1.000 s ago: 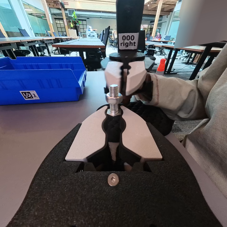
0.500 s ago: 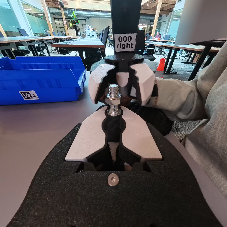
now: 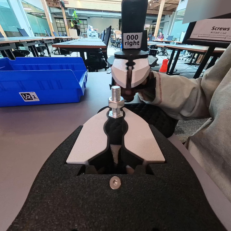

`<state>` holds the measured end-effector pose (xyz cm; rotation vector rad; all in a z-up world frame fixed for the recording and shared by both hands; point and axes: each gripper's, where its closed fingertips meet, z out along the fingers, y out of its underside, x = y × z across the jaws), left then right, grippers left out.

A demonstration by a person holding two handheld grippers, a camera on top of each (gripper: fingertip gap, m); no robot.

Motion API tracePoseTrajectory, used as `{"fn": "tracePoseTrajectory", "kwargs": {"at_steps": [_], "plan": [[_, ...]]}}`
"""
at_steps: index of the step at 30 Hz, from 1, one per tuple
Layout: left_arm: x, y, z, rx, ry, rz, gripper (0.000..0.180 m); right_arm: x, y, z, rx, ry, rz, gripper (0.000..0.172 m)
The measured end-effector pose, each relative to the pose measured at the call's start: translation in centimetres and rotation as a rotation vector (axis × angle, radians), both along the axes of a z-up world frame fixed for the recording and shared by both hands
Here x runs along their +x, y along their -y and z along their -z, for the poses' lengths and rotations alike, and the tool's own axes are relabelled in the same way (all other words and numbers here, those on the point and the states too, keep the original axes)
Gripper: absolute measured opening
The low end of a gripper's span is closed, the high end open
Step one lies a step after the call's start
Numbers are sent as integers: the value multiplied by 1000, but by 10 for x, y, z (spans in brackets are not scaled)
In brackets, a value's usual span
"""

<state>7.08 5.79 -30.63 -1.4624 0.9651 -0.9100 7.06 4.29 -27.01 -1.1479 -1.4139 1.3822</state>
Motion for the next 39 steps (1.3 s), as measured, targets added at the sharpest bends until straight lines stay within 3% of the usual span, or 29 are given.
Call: {"fn": "tracePoseTrajectory", "kwargs": {"at_steps": [9,14,17,23,26,30,32,39], "plan": [[0,0,0,5,0,0,14,-32,-1,2,11,-8,16,32],[0,1,0,5,-3,3,14,-41,2,2,2,-5,-7,38],[0,0,0,4,0,0,13,-42,4,3,13,7,-17,36],[1,1,0,6,-5,1,14,-23,-2,3,18,13,2,2],[0,0,0,2,2,0,14,-20,-4,-2,8,-27,16,5],[1,1,1,5,-5,1,14,-31,-5,2,16,-14,35,30],[0,0,0,4,-2,0,14,-36,-2,4,16,-6,23,34],[0,0,0,0,-1,-5,14,-17,-6,0,53,20,25,6]]}}
